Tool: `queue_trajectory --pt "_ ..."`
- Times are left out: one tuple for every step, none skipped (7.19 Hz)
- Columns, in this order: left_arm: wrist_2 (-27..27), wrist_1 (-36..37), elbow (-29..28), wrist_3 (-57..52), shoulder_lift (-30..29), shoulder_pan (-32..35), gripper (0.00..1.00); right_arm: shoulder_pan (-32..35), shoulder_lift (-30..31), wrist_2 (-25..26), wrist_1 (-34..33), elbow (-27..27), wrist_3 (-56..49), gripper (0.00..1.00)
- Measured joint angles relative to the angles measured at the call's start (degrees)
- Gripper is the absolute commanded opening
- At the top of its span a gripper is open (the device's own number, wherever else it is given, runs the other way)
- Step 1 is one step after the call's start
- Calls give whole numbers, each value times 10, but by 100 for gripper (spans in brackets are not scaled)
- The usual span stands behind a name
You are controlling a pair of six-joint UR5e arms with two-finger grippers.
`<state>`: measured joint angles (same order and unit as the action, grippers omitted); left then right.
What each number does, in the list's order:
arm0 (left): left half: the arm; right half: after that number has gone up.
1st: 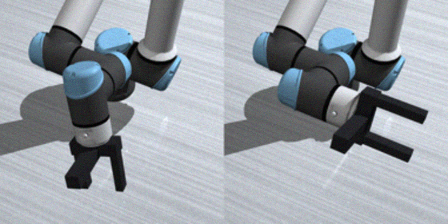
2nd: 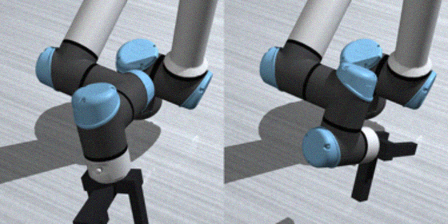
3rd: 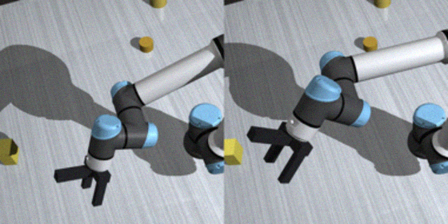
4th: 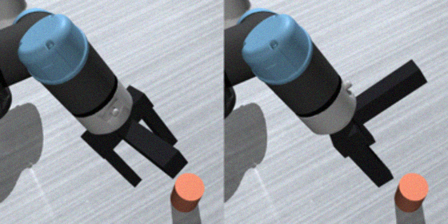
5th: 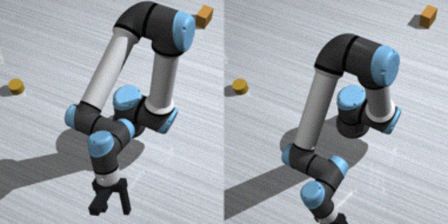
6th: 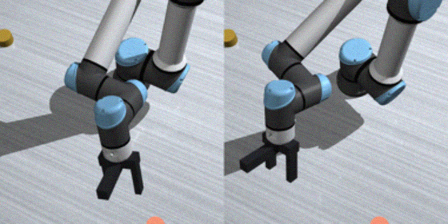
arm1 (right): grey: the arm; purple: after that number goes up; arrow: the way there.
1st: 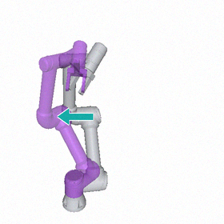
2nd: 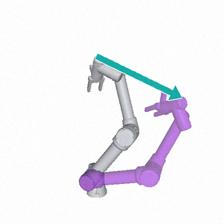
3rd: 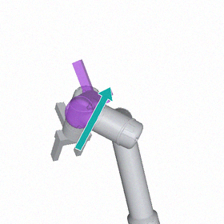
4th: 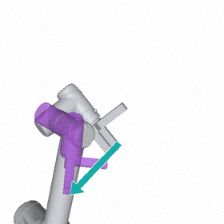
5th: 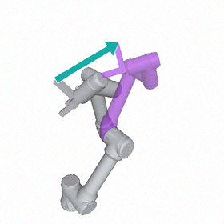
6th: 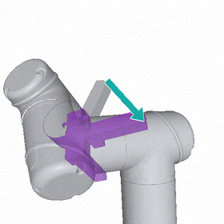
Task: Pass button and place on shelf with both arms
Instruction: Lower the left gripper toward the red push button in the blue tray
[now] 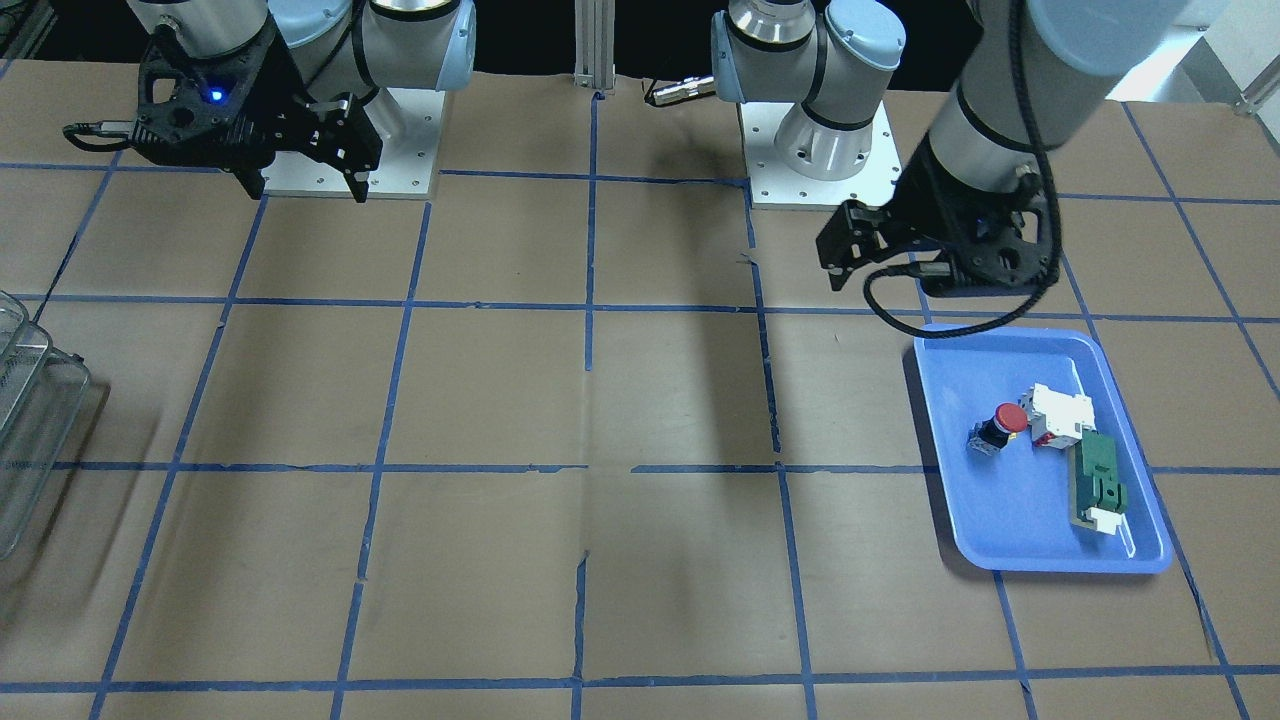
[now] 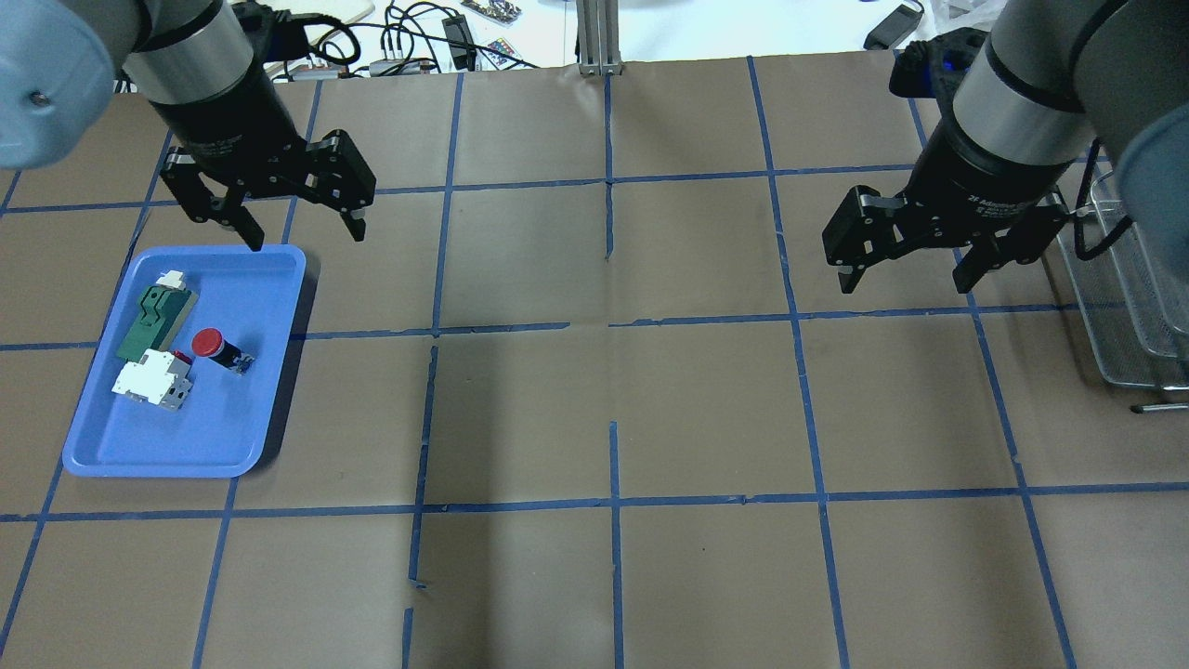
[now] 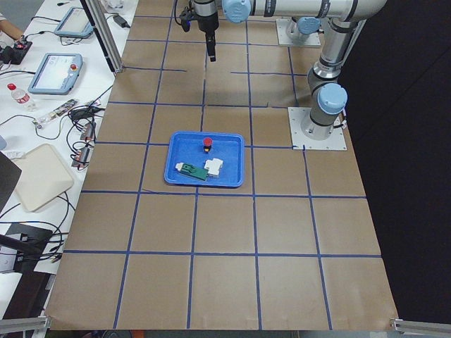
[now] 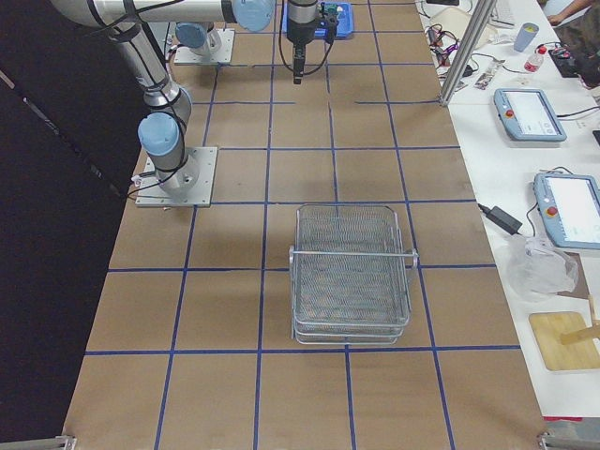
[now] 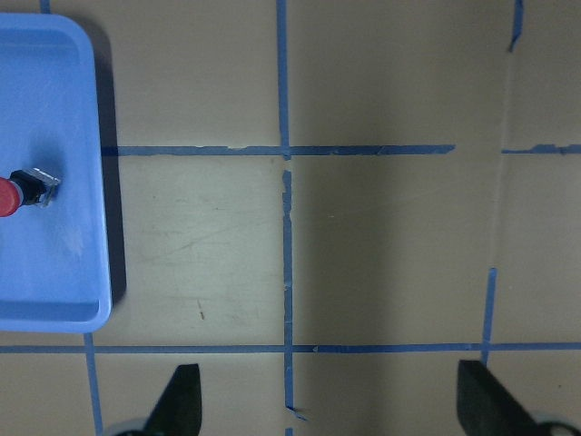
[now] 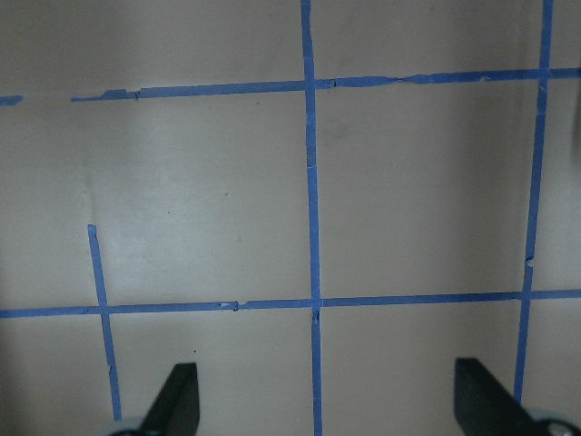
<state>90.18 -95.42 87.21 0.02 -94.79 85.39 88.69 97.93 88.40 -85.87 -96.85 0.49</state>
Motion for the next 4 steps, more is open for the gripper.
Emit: queue_trajectory --pt "1 39 31 -38 -10 -42 100 0 0 -1 2 0 0 100" --pt "3 108 75 -83 -20 -78 100 0 2 -2 3 0 0 100" --pt "5 183 124 -127 -31 -110 100 0 3 -3 3 0 0 100" --pt "6 240 164 -172 -40 -141 100 0 4 -3 3 -1 -1 100"
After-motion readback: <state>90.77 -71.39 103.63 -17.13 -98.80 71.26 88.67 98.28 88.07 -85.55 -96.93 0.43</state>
